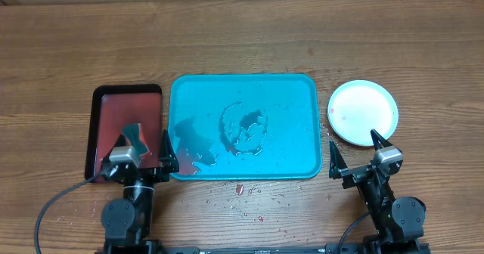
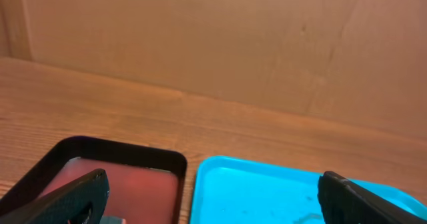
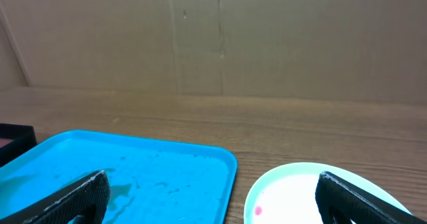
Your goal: Clean dirty plates on tray and stack at the side
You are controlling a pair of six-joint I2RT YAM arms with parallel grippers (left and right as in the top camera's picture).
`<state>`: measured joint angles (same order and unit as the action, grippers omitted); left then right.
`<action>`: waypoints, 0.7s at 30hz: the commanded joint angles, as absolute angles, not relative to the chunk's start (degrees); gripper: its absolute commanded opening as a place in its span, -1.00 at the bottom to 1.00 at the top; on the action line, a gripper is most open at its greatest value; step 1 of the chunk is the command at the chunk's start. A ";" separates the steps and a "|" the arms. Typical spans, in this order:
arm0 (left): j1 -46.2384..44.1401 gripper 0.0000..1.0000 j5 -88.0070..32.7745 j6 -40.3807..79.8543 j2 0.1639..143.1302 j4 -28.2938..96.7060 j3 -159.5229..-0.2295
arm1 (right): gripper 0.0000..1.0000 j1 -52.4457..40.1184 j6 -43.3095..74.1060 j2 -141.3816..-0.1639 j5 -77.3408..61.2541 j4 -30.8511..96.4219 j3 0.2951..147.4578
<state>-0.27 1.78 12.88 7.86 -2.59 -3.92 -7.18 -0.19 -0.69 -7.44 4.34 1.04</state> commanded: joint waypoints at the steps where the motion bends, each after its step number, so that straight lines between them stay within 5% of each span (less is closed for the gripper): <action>1: 1.04 0.99 2.20 11.11 4.34 -3.42 -0.12 | 1.00 -7.44 0.05 -0.16 -7.07 4.08 0.47; 21: 1.43 1.00 -1.13 3.38 0.25 4.45 -0.27 | 1.00 -7.44 0.05 -0.16 -7.07 4.08 0.47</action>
<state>0.91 -0.25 5.30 0.99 4.47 -0.49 -7.16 -0.19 -0.69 -7.44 4.34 1.04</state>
